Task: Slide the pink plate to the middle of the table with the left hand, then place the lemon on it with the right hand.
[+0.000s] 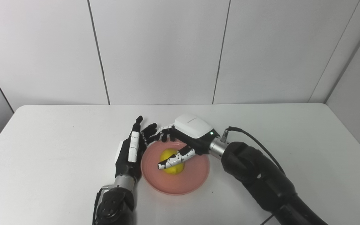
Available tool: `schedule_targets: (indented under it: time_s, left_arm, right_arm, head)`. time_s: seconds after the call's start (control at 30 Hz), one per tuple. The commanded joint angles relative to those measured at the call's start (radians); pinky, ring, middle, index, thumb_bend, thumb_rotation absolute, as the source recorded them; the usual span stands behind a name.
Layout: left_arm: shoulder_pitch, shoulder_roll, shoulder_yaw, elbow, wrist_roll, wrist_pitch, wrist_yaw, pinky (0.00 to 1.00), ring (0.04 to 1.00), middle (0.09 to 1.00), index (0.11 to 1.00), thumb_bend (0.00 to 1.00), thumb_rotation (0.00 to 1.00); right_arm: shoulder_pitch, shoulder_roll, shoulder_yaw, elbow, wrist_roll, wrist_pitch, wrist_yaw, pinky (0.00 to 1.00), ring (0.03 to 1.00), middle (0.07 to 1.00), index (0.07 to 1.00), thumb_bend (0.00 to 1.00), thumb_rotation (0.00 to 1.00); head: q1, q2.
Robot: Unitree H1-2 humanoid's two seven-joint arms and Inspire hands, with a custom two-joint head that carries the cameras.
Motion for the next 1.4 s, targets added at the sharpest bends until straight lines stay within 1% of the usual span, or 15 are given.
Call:
schedule_targets:
  time_s: [0.0, 0.2, 0.27, 0.4, 0.5, 0.57, 0.63, 0.73, 0.77, 0.8, 0.93, 1.0, 1.07, 1.2, 1.37]
  left_arm:
    - [0.046, -0.004, 0.008, 0.050, -0.009, 0.081, 0.016, 0.88, 0.824, 0.760, 0.947, 0.87, 0.90]
    - [0.052, -0.004, 0.009, 0.031, -0.009, 0.096, 0.016, 0.89, 0.810, 0.757, 0.925, 0.87, 0.90]
    - [0.052, -0.004, 0.010, 0.033, -0.010, 0.098, 0.016, 0.89, 0.811, 0.759, 0.925, 0.87, 0.89]
    - [0.047, -0.003, 0.013, 0.040, -0.015, 0.098, 0.013, 0.90, 0.813, 0.759, 0.923, 0.88, 0.89]
    - [0.048, -0.002, 0.011, 0.037, -0.016, 0.101, 0.013, 0.89, 0.815, 0.764, 0.917, 0.87, 0.89]
    - [0.050, -0.001, 0.008, 0.032, -0.015, 0.103, 0.015, 0.89, 0.810, 0.768, 0.917, 0.88, 0.89]
    - [0.050, -0.002, 0.009, 0.031, -0.016, 0.106, 0.017, 0.88, 0.807, 0.769, 0.919, 0.88, 0.89]
    - [0.049, -0.005, 0.014, 0.030, -0.019, 0.110, 0.024, 0.87, 0.799, 0.767, 0.918, 0.89, 0.88]
    - [0.049, -0.005, 0.015, 0.030, -0.019, 0.110, 0.024, 0.85, 0.794, 0.765, 0.915, 0.88, 0.88]
    - [0.049, -0.005, 0.015, 0.030, -0.018, 0.108, 0.024, 0.85, 0.793, 0.765, 0.915, 0.88, 0.88]
    - [0.049, -0.007, 0.018, 0.031, -0.017, 0.100, 0.026, 0.82, 0.781, 0.762, 0.909, 0.88, 0.88]
    - [0.048, -0.007, 0.019, 0.033, -0.019, 0.094, 0.024, 0.84, 0.794, 0.776, 0.913, 0.88, 0.88]
    - [0.047, -0.008, 0.022, 0.035, -0.018, 0.085, 0.025, 0.88, 0.836, 0.833, 0.918, 0.87, 0.89]
    - [0.046, -0.004, 0.016, 0.041, 0.002, 0.051, 0.030, 0.90, 0.871, 0.880, 0.920, 0.86, 0.92]
    - [0.043, 0.000, 0.017, 0.053, 0.010, 0.009, 0.030, 0.97, 0.935, 0.943, 0.944, 0.86, 0.94]
  right_arm:
    - [-0.054, -0.013, -0.032, -0.033, 0.020, -0.007, -0.028, 0.43, 0.516, 0.586, 0.661, 1.00, 0.86]
    - [-0.054, -0.009, -0.082, -0.029, 0.049, -0.032, -0.082, 0.42, 0.519, 0.600, 0.664, 0.98, 0.90]
    - [-0.049, -0.001, -0.108, -0.032, 0.090, -0.031, -0.091, 0.44, 0.541, 0.619, 0.673, 0.96, 0.89]
    - [-0.026, 0.039, -0.184, -0.043, 0.210, 0.013, -0.100, 0.59, 0.685, 0.717, 0.714, 0.91, 0.88]
    - [-0.008, 0.079, -0.240, -0.043, 0.268, 0.063, -0.123, 0.64, 0.725, 0.763, 0.748, 0.92, 0.93]
    - [0.002, 0.102, -0.273, -0.042, 0.314, 0.091, -0.129, 0.81, 0.773, 0.784, 0.770, 0.91, 0.94]
    - [0.015, 0.123, -0.304, -0.039, 0.370, 0.117, -0.127, 0.84, 0.804, 0.798, 0.787, 0.90, 0.94]
    - [0.037, 0.140, -0.331, -0.033, 0.423, 0.142, -0.123, 0.75, 0.832, 0.826, 0.824, 0.89, 0.97]
    - [0.044, 0.143, -0.335, -0.034, 0.435, 0.148, -0.123, 0.79, 0.877, 0.865, 0.843, 0.87, 0.99]
    - [0.057, 0.152, -0.348, -0.036, 0.458, 0.162, -0.127, 0.80, 0.888, 0.875, 0.848, 0.86, 0.99]
    - [0.102, 0.197, -0.405, -0.021, 0.568, 0.211, -0.139, 0.83, 0.884, 0.894, 0.878, 0.83, 0.98]
    - [0.119, 0.209, -0.422, -0.007, 0.601, 0.218, -0.145, 0.85, 0.901, 0.910, 0.901, 0.82, 1.00]
    - [0.134, 0.221, -0.439, 0.002, 0.637, 0.235, -0.153, 0.93, 0.926, 0.931, 0.920, 0.88, 1.00]
    - [0.164, 0.253, -0.479, 0.003, 0.706, 0.293, -0.174, 0.99, 0.946, 0.945, 0.923, 0.92, 1.00]
    - [0.197, 0.270, -0.499, 0.006, 0.763, 0.282, -0.189, 1.00, 0.956, 0.957, 0.949, 0.86, 1.00]
  head:
    - [0.000, 0.001]
    - [-0.003, 0.006]
    - [-0.004, 0.006]
    - [-0.002, 0.005]
    - [-0.002, 0.005]
    - [-0.002, 0.005]
    - [-0.002, 0.005]
    - [-0.003, 0.006]
    - [-0.003, 0.006]
    - [-0.003, 0.006]
    - [-0.003, 0.005]
    - [-0.002, 0.004]
    - [-0.001, 0.004]
    - [-0.001, 0.004]
    - [-0.001, 0.004]
